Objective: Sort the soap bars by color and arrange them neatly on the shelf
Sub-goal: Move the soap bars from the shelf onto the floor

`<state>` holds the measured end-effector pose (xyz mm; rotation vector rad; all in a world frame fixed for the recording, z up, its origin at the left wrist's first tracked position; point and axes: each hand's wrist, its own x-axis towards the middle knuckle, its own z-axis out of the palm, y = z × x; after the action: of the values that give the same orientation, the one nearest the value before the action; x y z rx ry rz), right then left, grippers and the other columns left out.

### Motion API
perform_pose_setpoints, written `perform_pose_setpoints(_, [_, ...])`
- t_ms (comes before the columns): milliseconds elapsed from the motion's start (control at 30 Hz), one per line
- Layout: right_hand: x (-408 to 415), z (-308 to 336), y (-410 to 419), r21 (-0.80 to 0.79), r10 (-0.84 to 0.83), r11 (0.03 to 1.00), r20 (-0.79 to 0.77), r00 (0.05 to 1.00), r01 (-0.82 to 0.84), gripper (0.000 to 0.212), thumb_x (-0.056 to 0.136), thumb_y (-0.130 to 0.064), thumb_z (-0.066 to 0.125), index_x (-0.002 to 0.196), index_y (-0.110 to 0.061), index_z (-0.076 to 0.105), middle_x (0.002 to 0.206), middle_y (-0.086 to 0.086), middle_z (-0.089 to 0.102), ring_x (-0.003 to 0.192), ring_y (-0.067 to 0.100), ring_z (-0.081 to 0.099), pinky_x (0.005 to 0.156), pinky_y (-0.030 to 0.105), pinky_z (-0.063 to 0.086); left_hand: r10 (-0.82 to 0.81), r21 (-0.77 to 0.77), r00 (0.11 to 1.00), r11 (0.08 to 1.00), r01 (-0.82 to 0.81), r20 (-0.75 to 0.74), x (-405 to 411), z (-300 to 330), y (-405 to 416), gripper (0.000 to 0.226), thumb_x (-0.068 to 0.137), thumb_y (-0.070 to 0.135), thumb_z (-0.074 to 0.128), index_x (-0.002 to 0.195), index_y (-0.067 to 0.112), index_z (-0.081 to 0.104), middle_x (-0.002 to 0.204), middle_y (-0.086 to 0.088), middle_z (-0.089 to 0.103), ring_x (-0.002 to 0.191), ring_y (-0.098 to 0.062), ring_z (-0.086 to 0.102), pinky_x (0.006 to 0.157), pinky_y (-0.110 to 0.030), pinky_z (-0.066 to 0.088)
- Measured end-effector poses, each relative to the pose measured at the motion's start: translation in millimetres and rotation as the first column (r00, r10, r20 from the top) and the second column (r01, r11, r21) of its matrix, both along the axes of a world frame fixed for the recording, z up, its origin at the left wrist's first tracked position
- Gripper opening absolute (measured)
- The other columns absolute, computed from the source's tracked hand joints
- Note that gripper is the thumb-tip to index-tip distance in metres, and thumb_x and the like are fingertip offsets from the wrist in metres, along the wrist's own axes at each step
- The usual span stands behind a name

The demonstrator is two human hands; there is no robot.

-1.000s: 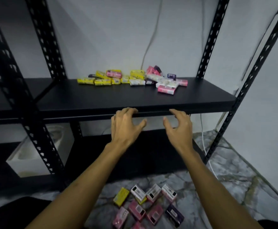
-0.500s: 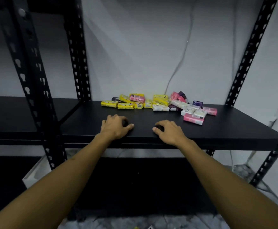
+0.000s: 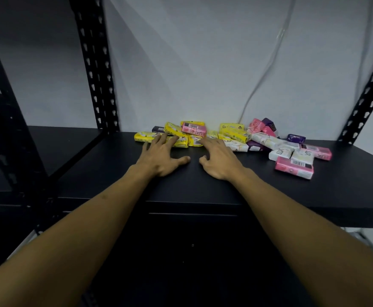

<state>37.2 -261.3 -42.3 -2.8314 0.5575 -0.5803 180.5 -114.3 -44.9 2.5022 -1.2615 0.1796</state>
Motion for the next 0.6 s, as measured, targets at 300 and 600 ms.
perform_pose_setpoints(300, [14,2,-3,0.017,0.031,0.999,-0.027,0.999,-0.031,0.069,0.092,-0.012,0.048,0.156,-0.016,0.021,0.157,0.009,0.029,0.147,0.026,0.018,0.12,0.042,0.021,0.024,-0.082,0.993,0.997,-0.015,0.115,-10,0,5,0.078,0.086,0.072,0.048,0.149,0.027,0.038,0.154,-0.005,0.038,0.144,-0.023,0.03,0.118,-0.047,0.019])
perform_pose_setpoints(600, [-14,-6,9,-0.037,0.013,0.999,0.155,0.988,-0.007,0.032,0.094,-0.041,0.06,0.106,-0.012,0.055,0.122,0.008,0.041,0.115,0.025,0.039,0.098,0.039,0.041,0.034,-0.15,0.988,0.989,-0.01,0.154,-32,4,28,0.049,0.094,0.057,0.054,0.128,0.023,0.063,0.124,-0.007,0.047,0.123,-0.026,0.042,0.1,-0.042,0.039])
